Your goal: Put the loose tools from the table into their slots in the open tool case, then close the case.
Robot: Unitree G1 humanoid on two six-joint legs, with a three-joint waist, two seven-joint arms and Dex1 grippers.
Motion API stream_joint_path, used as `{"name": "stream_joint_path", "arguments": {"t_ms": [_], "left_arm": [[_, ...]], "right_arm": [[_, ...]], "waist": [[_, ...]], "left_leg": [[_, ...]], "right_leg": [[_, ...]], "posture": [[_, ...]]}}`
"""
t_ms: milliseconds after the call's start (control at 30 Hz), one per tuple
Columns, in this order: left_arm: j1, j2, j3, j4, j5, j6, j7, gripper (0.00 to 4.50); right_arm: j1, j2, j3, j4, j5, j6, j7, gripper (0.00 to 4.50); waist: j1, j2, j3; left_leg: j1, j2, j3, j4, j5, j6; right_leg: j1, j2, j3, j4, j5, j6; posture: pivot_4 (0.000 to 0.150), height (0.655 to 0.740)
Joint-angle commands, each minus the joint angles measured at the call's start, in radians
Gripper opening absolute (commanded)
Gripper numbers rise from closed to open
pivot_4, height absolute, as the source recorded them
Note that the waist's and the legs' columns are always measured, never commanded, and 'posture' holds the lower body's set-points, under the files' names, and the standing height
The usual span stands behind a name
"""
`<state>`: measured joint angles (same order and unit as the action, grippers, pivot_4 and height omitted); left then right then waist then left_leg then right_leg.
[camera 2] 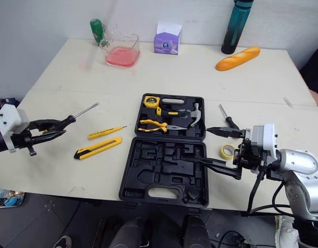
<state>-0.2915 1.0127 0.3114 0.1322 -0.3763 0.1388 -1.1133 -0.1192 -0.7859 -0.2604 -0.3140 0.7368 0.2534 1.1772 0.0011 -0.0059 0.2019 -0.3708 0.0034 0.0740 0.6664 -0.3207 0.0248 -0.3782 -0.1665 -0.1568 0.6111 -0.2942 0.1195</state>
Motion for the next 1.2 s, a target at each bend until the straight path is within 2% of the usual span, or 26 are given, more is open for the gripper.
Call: {"name": "stream_joint_path", "arguments": {"t_ms": [33,333,467,567,667,900,1200], "left_arm": [[-0.057,-0.012,-0.097,-0.198,-0.004,0.095,0.028,1.01],[-0.208,-0.087,-0.293,-0.349,0.028,0.235,0.061,1.01],[-0.346,-0.153,-0.505,-0.377,0.113,0.356,0.038,1.01],[-0.420,-0.215,-0.576,-0.381,0.145,0.421,0.057,1.01],[-0.493,-0.270,-0.707,-0.346,0.269,0.435,0.078,1.01],[-0.574,-0.362,-0.812,-0.297,0.359,0.484,0.068,1.01],[-0.575,-0.370,-0.831,-0.268,0.425,0.454,0.058,1.01]], "right_arm": [[-0.026,-0.037,-0.069,-0.011,0.019,0.063,-0.071,4.50],[0.029,-0.038,-0.094,-0.023,-0.017,0.064,-0.081,4.50],[0.101,-0.046,-0.100,-0.051,-0.033,0.069,-0.075,4.50],[0.118,-0.040,-0.102,-0.058,-0.047,0.057,-0.082,4.50],[0.149,-0.019,-0.103,-0.060,-0.074,0.020,-0.083,4.50],[0.199,0.015,-0.113,-0.015,-0.095,-0.065,-0.043,4.50],[0.232,0.018,-0.121,0.019,-0.105,-0.125,-0.013,4.50]], "waist": [[0.004,0.000,0.000],[0.009,0.000,0.000],[0.027,0.000,0.000],[0.028,0.000,0.000],[0.028,0.000,0.000],[0.025,0.000,0.000],[0.026,0.000,0.000]], "left_leg": [[0.000,0.000,0.000,0.000,0.000,0.000],[0.000,0.000,0.001,-0.001,0.000,0.000],[0.000,-0.001,0.001,0.000,0.000,0.000],[-0.001,-0.002,0.001,0.001,0.000,0.001],[-0.002,-0.002,0.000,0.001,0.000,0.001],[-0.001,-0.002,0.000,0.001,0.001,0.001],[-0.002,-0.002,-0.001,0.002,0.001,0.001]], "right_leg": [[0.000,0.000,0.000,0.000,0.000,0.000],[0.000,0.002,0.001,-0.002,0.000,0.000],[0.001,0.002,0.000,-0.001,0.000,0.000],[0.001,0.001,0.001,-0.003,0.001,0.001],[0.001,0.002,0.000,-0.004,0.001,0.001],[0.001,0.002,0.000,-0.003,0.001,0.001],[0.002,0.002,0.000,-0.003,0.001,0.001]], "posture": [[0.150,0.7400],[0.150,0.7400],[0.150,0.7400],[0.150,0.7400],[0.150,0.7400],[0.150,0.7400],[0.150,0.7400]]}}
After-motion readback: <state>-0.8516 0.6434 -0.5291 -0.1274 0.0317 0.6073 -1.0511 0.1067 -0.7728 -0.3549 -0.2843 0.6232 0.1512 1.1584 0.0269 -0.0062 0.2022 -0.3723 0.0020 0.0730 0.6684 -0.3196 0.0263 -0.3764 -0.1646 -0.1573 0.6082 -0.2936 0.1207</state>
